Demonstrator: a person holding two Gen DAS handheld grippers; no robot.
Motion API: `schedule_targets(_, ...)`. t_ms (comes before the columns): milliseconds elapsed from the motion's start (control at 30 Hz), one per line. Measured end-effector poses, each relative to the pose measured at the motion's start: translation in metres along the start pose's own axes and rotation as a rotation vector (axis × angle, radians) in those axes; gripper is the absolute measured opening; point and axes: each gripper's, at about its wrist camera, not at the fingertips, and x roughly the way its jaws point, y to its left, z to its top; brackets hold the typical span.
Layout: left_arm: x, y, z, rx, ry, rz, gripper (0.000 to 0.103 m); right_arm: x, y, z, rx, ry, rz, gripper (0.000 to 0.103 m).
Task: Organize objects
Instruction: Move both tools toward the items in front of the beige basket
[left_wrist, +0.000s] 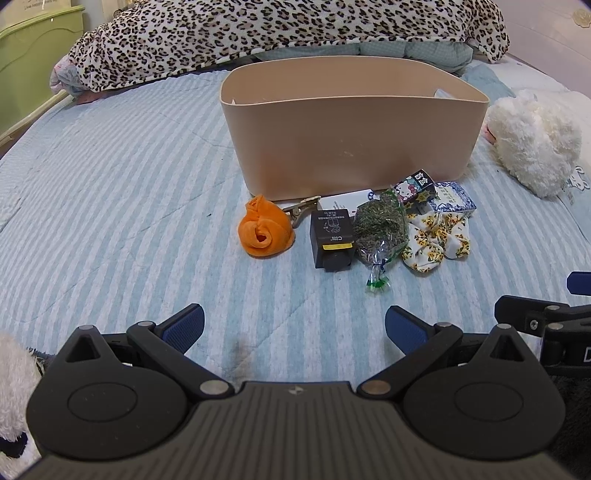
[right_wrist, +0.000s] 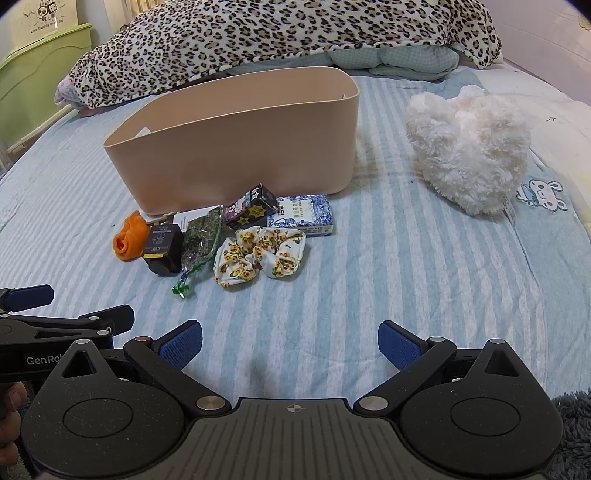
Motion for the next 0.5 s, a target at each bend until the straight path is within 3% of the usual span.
schedule_targets(500,-0.0066,0.0035,-0.0035,0.002,-0.009,0.006,0.103,-0.0039,-0.0006,-0.0013,-0.007,-0.01,-0.021,0.103)
